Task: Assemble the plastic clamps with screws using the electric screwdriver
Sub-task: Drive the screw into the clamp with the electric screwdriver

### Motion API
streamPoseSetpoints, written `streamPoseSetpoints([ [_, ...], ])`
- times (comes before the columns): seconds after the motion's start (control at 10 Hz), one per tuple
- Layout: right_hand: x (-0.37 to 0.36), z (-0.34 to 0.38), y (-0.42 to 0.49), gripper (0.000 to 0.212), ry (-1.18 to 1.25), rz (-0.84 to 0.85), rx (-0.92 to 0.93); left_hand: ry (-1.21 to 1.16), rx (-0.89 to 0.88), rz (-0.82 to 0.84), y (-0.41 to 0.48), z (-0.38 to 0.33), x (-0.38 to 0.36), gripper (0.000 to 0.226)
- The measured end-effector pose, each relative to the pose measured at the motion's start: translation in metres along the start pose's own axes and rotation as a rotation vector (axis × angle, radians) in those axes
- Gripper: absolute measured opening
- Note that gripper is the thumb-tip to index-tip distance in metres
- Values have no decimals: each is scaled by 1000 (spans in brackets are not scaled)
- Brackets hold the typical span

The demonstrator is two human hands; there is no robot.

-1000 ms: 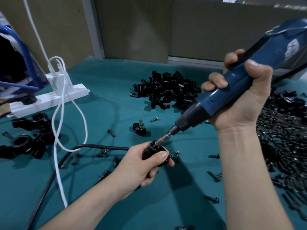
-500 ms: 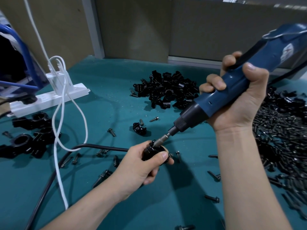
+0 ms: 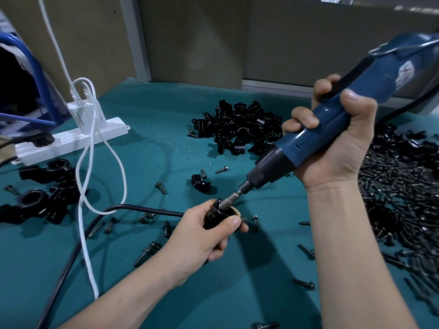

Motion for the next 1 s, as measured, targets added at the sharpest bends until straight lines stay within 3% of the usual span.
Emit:
streamPoseSetpoints([
  [0.3, -1, -2, -1, 12, -14, -5, 1, 18, -21, 2, 1, 2, 1, 5],
  [0.5, 0, -2, -1, 23, 8, 10, -20, 35, -7, 12, 2, 1, -1, 7],
  [0.8, 3, -3, -1, 22, 10, 15, -24, 34, 2, -15, 0, 1, 0, 2],
  [0.9, 3, -2, 0, 24, 4, 20, -21, 29, 19, -14, 0, -1, -1, 7],
  [1.0, 0, -2, 0, 43, 98, 131, -67, -114, 204, 135, -3, 0, -4, 29],
])
Point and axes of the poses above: each hand's wrist, its own y-axis towards the middle knuckle, its own x-axis out of the back of the hand, z = x × y, the point moved 4 cm from there along y, towards the middle knuckle, and after that the axes turned 3 degrees about -x, right-handed, at the moved point
